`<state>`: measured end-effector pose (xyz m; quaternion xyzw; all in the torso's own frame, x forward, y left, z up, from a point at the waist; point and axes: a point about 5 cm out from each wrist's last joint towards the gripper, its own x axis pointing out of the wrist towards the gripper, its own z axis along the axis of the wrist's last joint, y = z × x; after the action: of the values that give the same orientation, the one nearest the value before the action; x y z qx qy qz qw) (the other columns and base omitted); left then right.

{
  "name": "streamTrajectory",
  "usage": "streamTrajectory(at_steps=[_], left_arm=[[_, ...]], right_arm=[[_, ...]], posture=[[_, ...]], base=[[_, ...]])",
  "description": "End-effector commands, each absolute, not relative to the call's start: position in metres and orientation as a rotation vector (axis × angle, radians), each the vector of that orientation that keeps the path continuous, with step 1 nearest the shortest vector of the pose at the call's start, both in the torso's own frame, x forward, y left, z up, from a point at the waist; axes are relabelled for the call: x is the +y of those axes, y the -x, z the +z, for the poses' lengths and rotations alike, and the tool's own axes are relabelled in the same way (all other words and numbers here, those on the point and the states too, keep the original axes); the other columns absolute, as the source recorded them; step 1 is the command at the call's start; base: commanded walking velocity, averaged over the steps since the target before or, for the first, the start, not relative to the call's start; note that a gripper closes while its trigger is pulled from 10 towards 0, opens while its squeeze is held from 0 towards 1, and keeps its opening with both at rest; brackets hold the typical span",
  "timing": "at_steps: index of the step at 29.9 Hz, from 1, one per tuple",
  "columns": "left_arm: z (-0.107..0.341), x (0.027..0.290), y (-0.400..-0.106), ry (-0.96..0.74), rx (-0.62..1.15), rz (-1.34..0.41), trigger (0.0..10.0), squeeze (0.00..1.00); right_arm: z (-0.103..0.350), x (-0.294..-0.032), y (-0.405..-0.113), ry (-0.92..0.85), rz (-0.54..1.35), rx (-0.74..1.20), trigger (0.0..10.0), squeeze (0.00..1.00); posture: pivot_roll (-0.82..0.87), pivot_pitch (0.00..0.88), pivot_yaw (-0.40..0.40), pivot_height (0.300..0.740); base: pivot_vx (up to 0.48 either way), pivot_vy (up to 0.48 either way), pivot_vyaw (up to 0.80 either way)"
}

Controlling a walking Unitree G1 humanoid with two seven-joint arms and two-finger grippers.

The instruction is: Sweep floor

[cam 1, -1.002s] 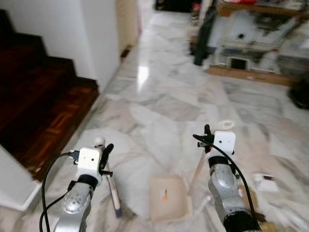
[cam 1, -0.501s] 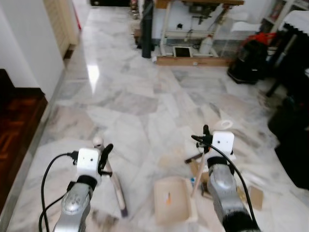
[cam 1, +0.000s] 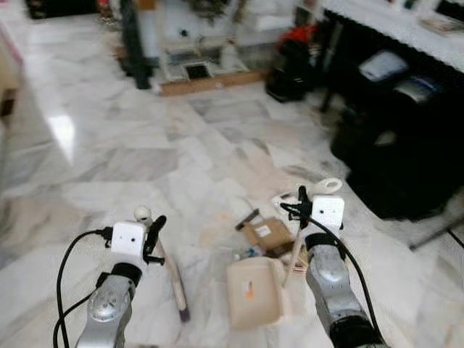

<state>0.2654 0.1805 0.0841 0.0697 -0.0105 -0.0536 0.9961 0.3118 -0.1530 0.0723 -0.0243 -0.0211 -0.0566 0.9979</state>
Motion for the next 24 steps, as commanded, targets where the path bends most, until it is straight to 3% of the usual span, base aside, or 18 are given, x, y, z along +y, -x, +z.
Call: streamTrajectory(at_steps=[1, 14, 24], left_arm=[[0.0911, 0.1842, -0.2653, -0.152, -0.058, -0.103, 10.0, 0.00], [0.0916, 0.1836, -0.2653, -0.152, -0.061, -0.103, 10.0, 0.00], [0.0916, 0.1841, -0.2652, -0.154, -0.059, -0.101, 10.0, 0.00]], right_arm=[[0.0843, -0.1485, -0.3167, 0.048, -0.100, -0.102, 10.0, 0.00], [0.0822, -0.1481, -0.3150, 0.042, -0.100, -0.095, 10.0, 0.00], [0.0827, -0.1468, -0.3161, 0.034, -0.094, -0.096, 10.0, 0.00]], posture=[[0.15, 0.031, -0.009, 0.740], [0.16, 0.024, -0.009, 0.740], [0.16, 0.025, -0.010, 0.740]], base=[[0.000, 0.000, 0.00], [0.000, 0.000, 0.00], [0.000, 0.000, -0.79]])
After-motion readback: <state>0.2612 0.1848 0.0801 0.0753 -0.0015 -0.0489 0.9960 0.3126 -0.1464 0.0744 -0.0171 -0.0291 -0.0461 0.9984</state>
